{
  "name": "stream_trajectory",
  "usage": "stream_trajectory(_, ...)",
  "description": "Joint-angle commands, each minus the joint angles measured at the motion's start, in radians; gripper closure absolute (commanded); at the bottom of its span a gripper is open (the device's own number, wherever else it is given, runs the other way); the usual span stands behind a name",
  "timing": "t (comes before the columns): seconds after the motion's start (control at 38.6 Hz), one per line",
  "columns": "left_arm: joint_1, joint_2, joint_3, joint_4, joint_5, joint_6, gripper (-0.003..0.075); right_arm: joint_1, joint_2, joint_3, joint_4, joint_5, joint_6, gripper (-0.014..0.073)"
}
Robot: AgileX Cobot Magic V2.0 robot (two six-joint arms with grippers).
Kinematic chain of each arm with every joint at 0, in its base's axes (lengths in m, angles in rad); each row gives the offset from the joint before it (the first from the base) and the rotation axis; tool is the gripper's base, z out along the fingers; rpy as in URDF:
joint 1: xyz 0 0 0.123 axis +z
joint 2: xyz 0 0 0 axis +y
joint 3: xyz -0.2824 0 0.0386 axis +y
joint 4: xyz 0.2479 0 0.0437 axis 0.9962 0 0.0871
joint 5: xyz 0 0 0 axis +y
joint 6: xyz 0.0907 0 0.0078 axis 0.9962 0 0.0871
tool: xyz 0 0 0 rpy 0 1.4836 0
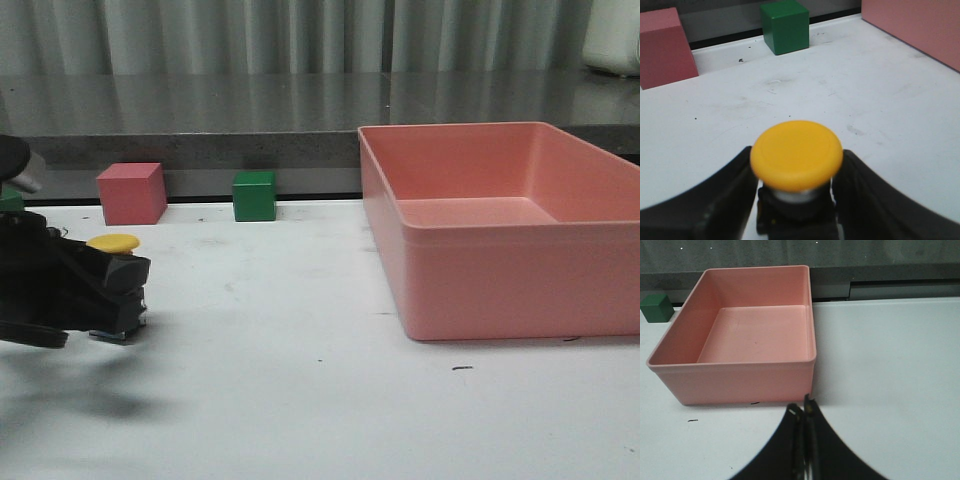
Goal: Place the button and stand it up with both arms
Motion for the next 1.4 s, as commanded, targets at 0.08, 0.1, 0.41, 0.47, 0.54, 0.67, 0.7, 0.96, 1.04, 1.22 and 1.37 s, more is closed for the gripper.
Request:
stream_trajectory(0.08, -0.001, -0.059, -0.004, -0.001, -0.224, 0.0, 0.0207, -0.004, 0.013, -0.022, -0.023, -0.071, -0.009, 0.0657)
stream_trajectory(0.1, -0.001, -0.071, -0.001, 0.002, -0.224, 0.0, 0.0198, -0.004, 0.013, -0.022, -0.023, -0.071, -0.009, 0.0657)
stream_trajectory(0.41, -0.001, -0.334, 0.034, 0.005, -0.058, -0.041, 0.0192, -0.004, 0.013, -0.022, -0.023, -0.071, -0.009, 0.0657)
stream_trajectory(0.47, -0.001, -0.4, 0.034, 0.005, 0.008, -0.041, 0.0192, -0.004, 0.013, -0.022, -0.023, -0.071, -0.009, 0.0657)
stream_trajectory(0.54, -0.001, -0.503, 0.025, 0.005, 0.139, -0.041, 0.0198, -0.004, 0.013, -0.022, -0.023, -0.071, -0.009, 0.0657)
stream_trajectory(0.67, -0.001, -0.659, -0.001, 0.005, 0.349, -0.041, 0.0217, -0.004, 0.013, -0.022, -0.023, -0.071, -0.009, 0.0657)
stream_trajectory(0.7, -0.001, -0.694, -0.011, 0.005, 0.4, -0.041, 0.0221, -0.004, 0.013, -0.022, -0.023, -0.071, -0.009, 0.0657)
stream_trajectory(0.96, -0.001, -0.967, -0.101, 0.005, 0.86, -0.041, 0.023, -0.004, 0.013, -0.022, -0.023, -0.071, -0.009, 0.0657)
stream_trajectory(1.04, -0.001, -1.04, -0.12, 0.003, 0.966, -0.041, 0.023, -0.004, 0.013, -0.022, -0.023, -0.071, -0.009, 0.0657)
stream_trajectory(1.22, -0.001, -1.188, -0.122, -0.017, 1.099, -0.041, 0.023, -0.004, 0.013, -0.022, -0.023, -0.071, -0.009, 0.0657)
stream_trajectory(1.37, -0.001, -1.317, -0.122, -0.017, 1.206, -0.041, 0.0285, -0.004, 0.013, -0.022, -0.023, -0.071, -0.009, 0.0657)
